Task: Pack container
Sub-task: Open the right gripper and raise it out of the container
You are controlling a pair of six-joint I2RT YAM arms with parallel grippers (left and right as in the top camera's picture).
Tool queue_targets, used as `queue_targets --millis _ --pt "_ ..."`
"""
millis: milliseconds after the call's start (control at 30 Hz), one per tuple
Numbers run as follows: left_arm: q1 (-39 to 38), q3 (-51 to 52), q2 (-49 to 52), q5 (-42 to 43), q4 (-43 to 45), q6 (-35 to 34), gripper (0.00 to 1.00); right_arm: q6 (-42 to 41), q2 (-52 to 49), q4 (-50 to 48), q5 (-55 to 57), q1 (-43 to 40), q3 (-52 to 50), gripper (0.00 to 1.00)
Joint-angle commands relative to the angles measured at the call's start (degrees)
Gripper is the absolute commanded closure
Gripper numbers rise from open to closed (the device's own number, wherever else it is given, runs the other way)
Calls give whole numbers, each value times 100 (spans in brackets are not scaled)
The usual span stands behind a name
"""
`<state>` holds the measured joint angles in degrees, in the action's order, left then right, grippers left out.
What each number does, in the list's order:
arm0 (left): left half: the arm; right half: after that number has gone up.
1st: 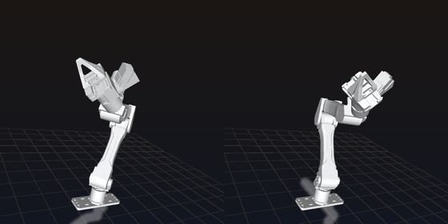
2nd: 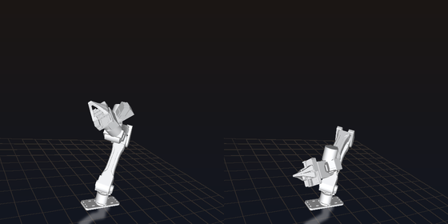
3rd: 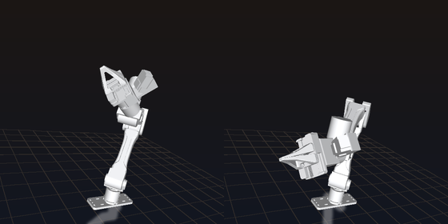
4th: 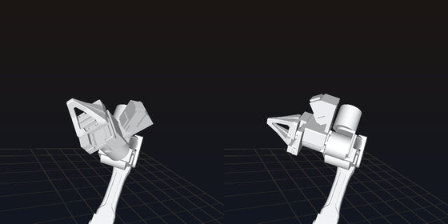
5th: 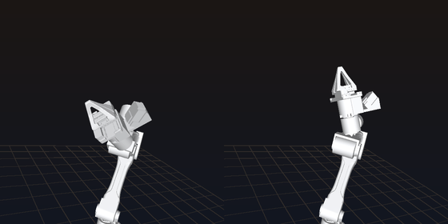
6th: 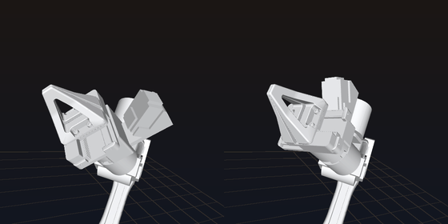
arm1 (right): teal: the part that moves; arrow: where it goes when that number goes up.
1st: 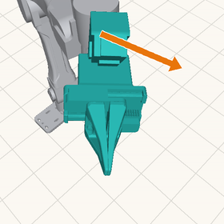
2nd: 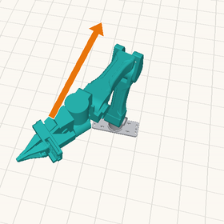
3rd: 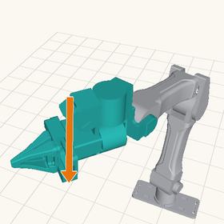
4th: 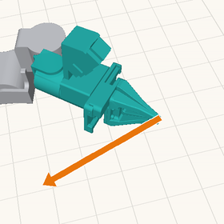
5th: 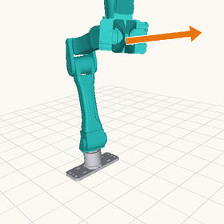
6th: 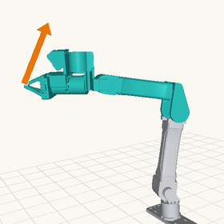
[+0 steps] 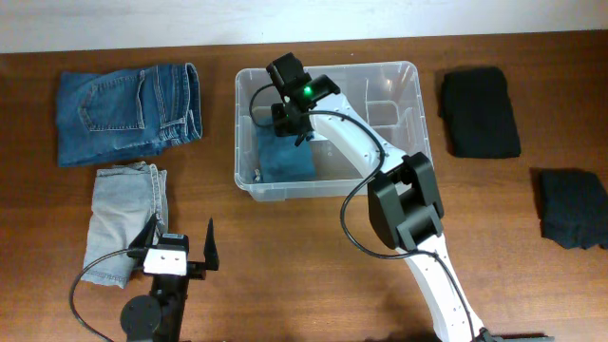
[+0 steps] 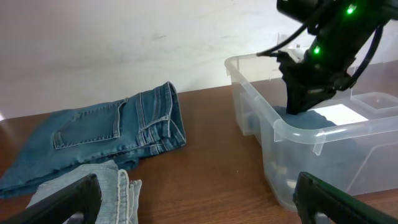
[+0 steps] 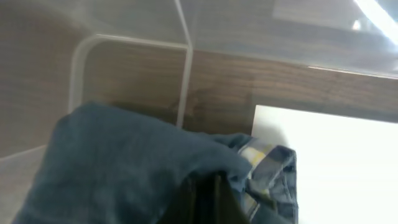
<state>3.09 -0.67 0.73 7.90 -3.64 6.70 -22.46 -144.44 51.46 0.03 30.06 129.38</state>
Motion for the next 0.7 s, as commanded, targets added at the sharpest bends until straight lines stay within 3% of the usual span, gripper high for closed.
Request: queue_targets --millis 0,267,667 --pt "44 15 -33 -39 -31 72 1 -2 -101 7 70 0 -15 96" --pt "44 15 -33 -39 -31 72 1 -4 310 262 68 4 363 96" --pt "44 15 -33 -39 -31 72 1 -269 586 1445 -85 369 739 94"
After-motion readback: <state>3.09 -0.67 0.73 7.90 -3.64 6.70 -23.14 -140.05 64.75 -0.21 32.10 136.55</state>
